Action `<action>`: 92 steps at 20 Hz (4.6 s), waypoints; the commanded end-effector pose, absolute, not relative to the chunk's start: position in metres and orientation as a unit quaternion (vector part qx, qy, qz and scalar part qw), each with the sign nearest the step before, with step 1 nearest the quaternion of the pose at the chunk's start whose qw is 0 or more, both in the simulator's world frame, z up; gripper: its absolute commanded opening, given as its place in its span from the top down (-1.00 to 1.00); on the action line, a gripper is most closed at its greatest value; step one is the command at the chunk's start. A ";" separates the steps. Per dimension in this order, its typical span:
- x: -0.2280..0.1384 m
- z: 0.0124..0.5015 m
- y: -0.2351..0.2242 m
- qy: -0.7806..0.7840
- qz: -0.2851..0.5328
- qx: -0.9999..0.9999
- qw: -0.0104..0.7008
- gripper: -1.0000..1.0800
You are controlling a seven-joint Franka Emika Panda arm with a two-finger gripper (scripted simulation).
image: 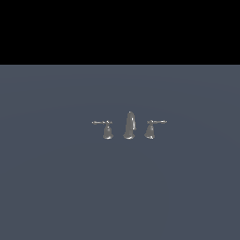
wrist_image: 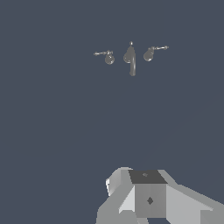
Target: Turn on the faucet by rotating a designated handle.
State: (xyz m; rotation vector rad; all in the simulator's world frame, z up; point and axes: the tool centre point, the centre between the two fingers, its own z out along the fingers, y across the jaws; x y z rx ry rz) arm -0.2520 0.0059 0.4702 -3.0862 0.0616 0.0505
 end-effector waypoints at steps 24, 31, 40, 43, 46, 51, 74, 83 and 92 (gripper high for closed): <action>-0.213 0.398 0.059 0.160 0.014 -0.987 0.024 1.00; -0.185 0.358 0.083 0.234 0.013 -0.972 0.022 1.00; -0.145 0.308 0.107 0.326 0.011 -0.945 0.021 1.00; -0.131 0.292 0.113 0.355 0.011 -0.935 0.020 1.00; -0.117 0.276 0.118 0.382 0.010 -0.924 0.020 1.00; -0.095 0.251 0.123 0.425 0.010 -0.905 0.019 1.00; 0.013 0.134 0.114 0.614 0.002 -0.789 0.006 1.00; 0.050 0.093 0.097 0.676 0.000 -0.737 0.001 1.00; 0.066 0.075 0.087 0.703 -0.001 -0.711 -0.001 1.00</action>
